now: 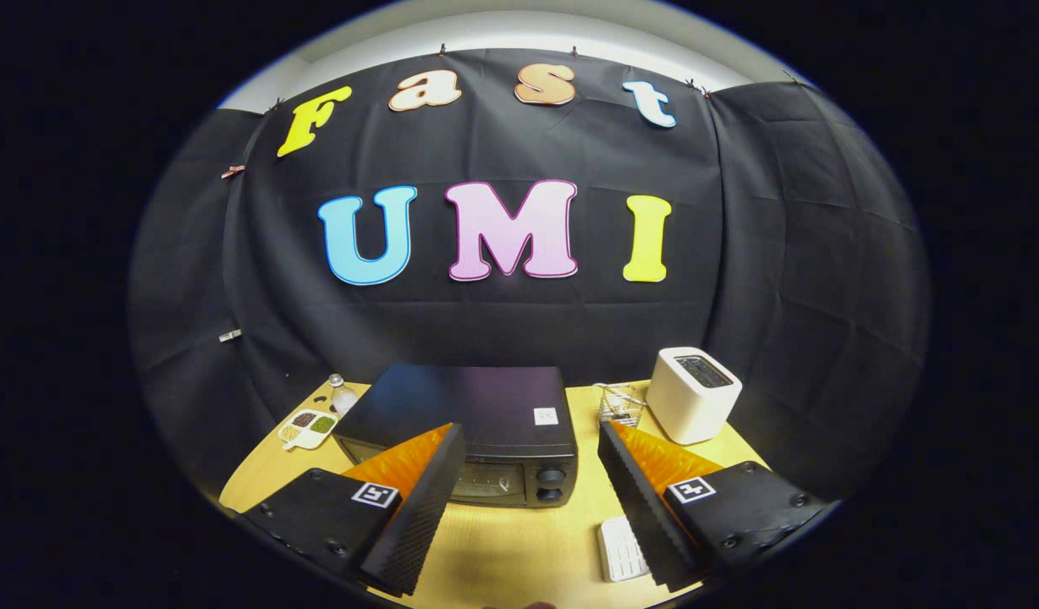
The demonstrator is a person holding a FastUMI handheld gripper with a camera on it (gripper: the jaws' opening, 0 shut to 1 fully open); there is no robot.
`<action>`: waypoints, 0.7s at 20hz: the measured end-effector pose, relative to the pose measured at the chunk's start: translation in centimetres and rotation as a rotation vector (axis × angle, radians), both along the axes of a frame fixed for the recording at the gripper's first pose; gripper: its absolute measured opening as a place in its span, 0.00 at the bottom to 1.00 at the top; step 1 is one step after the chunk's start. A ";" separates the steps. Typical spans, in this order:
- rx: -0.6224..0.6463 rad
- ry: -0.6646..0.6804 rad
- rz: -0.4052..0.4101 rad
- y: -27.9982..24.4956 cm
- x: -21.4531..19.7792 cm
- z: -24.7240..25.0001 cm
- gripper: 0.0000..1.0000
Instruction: Open the toaster oven, put the food inside, and close the toaster oven door.
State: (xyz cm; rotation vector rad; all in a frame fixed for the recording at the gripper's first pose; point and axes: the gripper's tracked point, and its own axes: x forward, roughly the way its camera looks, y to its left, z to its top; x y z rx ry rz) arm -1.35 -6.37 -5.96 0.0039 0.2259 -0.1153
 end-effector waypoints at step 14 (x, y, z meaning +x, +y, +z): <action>0.035 -0.036 0.016 -2.3 -1.7 2.5 0.99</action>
